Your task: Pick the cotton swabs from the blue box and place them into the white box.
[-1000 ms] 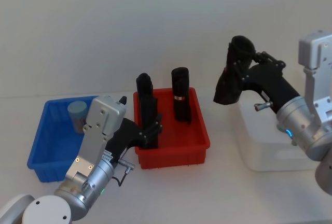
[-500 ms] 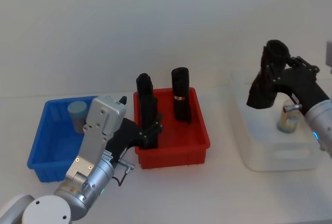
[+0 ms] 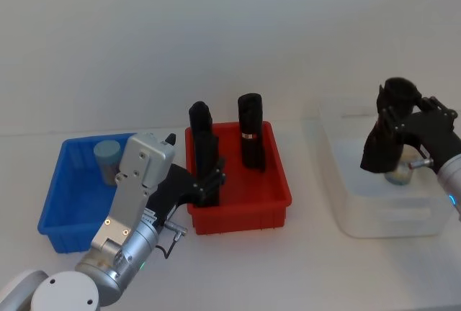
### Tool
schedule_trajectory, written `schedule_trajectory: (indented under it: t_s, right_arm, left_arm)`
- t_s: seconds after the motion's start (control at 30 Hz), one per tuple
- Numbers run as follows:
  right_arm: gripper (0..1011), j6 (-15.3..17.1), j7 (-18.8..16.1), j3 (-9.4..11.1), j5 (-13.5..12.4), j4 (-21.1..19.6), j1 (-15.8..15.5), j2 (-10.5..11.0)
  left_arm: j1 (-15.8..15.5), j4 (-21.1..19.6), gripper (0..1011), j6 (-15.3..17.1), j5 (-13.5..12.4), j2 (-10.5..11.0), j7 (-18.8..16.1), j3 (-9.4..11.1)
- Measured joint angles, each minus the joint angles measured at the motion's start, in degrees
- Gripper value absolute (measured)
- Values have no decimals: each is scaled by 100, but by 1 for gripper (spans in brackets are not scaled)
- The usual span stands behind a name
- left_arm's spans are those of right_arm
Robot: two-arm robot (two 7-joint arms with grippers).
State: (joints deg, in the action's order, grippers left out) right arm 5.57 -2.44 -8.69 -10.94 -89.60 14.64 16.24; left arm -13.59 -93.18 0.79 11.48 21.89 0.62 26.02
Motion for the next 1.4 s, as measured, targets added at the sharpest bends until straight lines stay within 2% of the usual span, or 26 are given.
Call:
schedule_trajectory:
  t_s: [0.07,0.1,0.3,0.33,0.63,1.4]
  right_arm:
    - [511,4,-28,14,-9,36,-1,9]
    - [566,6,-35,18,-11,47,-1,12]
    - [729,14,-81,38,-24,119,-3,29]
    - [783,16,-88,42,-26,133,-3,32]
    - [1001,22,-121,58,-34,182,-3,44]
    - [1001,26,-146,71,-43,219,-3,54]
  left_arm:
    - [0,0,1004,0,0,0,0,0]
    - [0,0,1004,0,0,0,0,0]
    - [0,0,1004,0,0,0,0,0]
    - [0,0,1004,0,0,0,0,0]
    - [0,0,1004,0,0,0,0,0]
    - [0,0,1004,0,0,0,0,0]
